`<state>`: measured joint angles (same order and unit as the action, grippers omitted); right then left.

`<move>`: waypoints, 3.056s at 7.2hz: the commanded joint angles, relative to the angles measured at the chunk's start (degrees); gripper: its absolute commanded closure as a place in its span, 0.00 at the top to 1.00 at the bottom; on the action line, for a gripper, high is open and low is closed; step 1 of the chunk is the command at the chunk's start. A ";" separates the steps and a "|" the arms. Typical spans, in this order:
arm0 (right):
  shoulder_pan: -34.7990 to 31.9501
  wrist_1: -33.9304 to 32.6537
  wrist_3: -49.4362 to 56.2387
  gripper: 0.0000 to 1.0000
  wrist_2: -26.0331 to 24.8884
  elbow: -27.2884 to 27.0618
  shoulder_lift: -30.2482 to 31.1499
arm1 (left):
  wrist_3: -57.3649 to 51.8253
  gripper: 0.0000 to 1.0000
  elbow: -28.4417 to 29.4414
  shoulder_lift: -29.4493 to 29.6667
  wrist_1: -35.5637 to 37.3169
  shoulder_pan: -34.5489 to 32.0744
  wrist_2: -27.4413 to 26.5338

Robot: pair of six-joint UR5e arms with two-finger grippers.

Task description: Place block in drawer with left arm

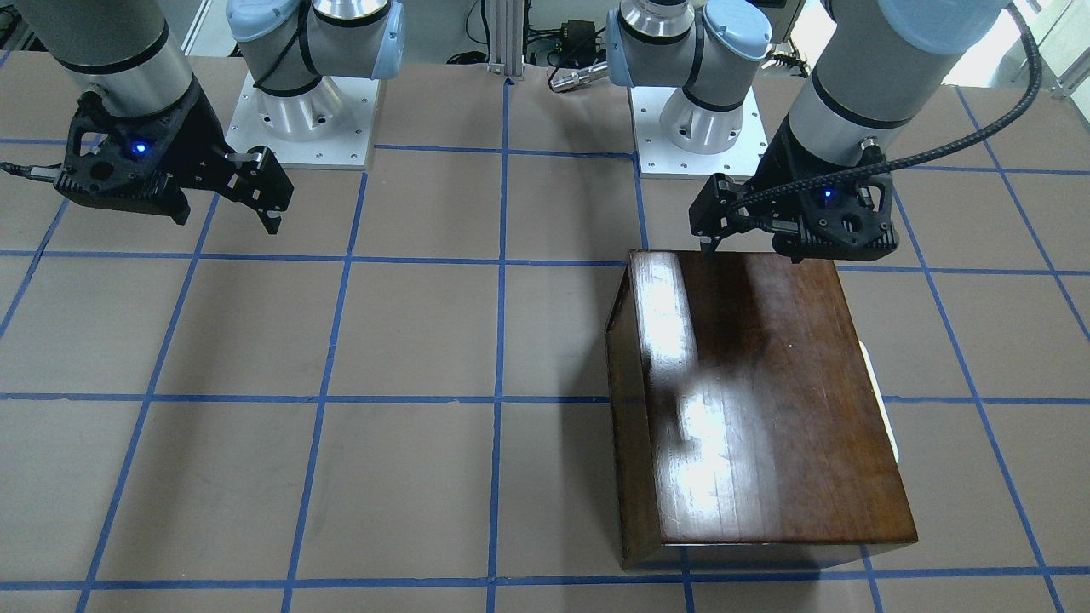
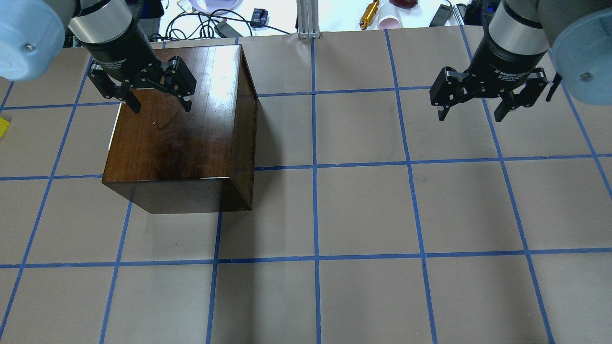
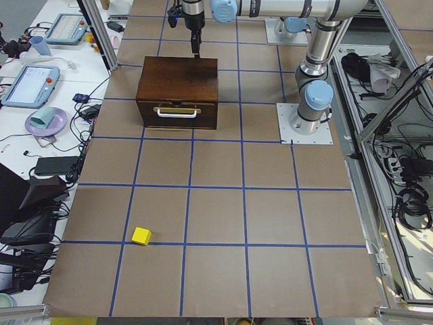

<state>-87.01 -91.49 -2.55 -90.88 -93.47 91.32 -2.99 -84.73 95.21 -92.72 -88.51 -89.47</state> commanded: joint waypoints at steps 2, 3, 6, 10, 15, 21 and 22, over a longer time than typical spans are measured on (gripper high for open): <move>0.00 0.00 0.00 1.00 0.00 0.04 0.00 | 0.00 1.00 -0.52 -0.20 0.09 0.00 -0.17; 0.00 0.00 0.00 1.00 0.00 0.04 0.00 | 0.00 1.00 -0.61 -0.46 0.17 0.00 -0.09; 0.00 0.00 0.00 1.00 0.00 0.04 0.00 | 0.00 1.00 -1.14 -1.43 -0.44 -0.09 0.00; 0.00 0.00 0.00 1.00 0.00 0.04 0.00 | 0.09 1.00 -1.76 -1.61 -0.27 -0.09 0.17; 0.00 0.00 0.00 1.00 0.00 0.04 0.00 | 0.00 1.00 -1.76 -1.43 0.08 0.00 0.00; 0.00 0.00 0.00 1.00 0.00 0.04 0.00 | -3.92 1.00 -0.79 0.58 3.41 8.50 0.88; 0.00 0.00 0.00 1.00 0.00 0.04 0.00 | -7.61 1.00 -0.79 1.37 5.25 11.05 1.92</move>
<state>-87.00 -91.49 -2.55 -90.88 -93.43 91.32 -6.46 -85.57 95.67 -89.56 -80.82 -88.50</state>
